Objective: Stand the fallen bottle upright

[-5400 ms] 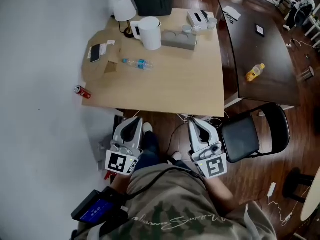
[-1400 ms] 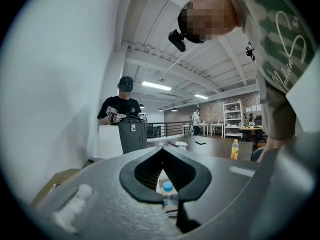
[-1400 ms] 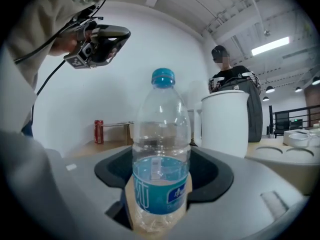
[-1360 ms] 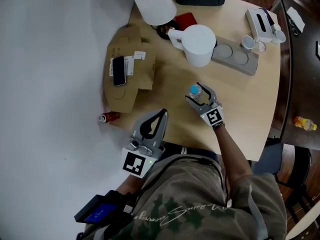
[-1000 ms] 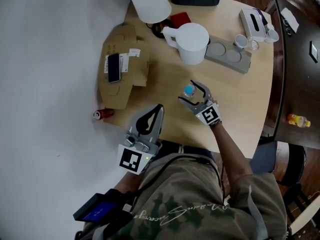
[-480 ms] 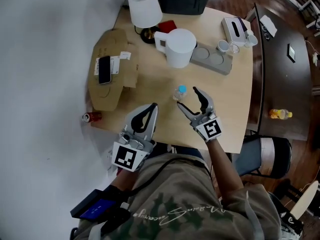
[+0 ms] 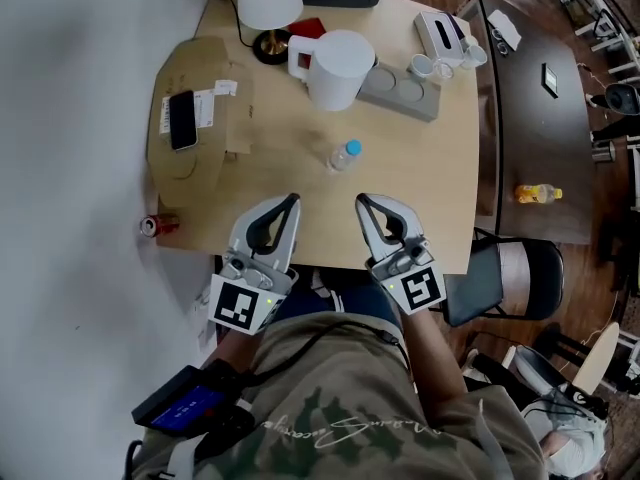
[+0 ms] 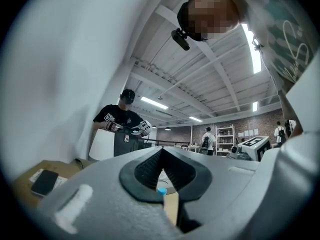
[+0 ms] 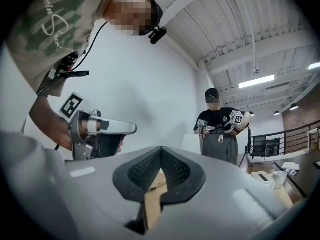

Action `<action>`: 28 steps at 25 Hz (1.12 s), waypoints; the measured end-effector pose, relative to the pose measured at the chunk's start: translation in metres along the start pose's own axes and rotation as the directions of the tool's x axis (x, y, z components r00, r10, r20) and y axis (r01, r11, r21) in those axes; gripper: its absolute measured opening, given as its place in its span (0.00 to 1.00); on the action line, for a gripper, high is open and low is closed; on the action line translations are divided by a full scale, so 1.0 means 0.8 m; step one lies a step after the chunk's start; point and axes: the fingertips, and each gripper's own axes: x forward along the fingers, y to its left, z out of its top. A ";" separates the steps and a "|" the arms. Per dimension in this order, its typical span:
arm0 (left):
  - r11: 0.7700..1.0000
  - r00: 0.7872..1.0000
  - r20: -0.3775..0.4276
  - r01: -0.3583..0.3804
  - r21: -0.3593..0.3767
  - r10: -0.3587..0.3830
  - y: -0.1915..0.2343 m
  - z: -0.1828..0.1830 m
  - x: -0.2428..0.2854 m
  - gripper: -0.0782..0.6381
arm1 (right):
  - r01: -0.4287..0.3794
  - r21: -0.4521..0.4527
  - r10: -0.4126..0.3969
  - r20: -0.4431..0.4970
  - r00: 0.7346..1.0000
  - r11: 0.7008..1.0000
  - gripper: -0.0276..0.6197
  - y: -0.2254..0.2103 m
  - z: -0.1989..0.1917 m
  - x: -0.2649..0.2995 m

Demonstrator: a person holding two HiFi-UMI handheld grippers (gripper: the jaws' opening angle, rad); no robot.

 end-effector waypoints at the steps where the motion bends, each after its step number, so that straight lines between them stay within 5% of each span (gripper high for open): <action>1: 1.000 1.000 0.004 0.000 -0.009 0.000 -0.004 0.002 -0.006 0.11 | 0.002 0.004 -0.002 0.003 1.000 1.000 0.04 0.006 0.005 -0.005; 10: 0.999 0.999 0.033 -0.008 0.038 0.007 -0.074 0.021 -0.051 0.11 | -0.058 -0.042 0.060 0.047 0.997 0.997 0.04 0.054 0.041 -0.046; 18: 0.997 0.997 0.067 -0.030 0.076 0.025 -0.189 0.025 -0.096 0.11 | 0.099 -0.034 -0.097 0.042 0.994 0.995 0.04 0.054 0.058 -0.168; 28: 0.992 0.999 0.025 -0.028 0.121 0.025 -0.308 0.020 -0.155 0.11 | 0.114 -0.004 -0.114 -0.008 0.993 0.993 0.04 0.103 0.030 -0.301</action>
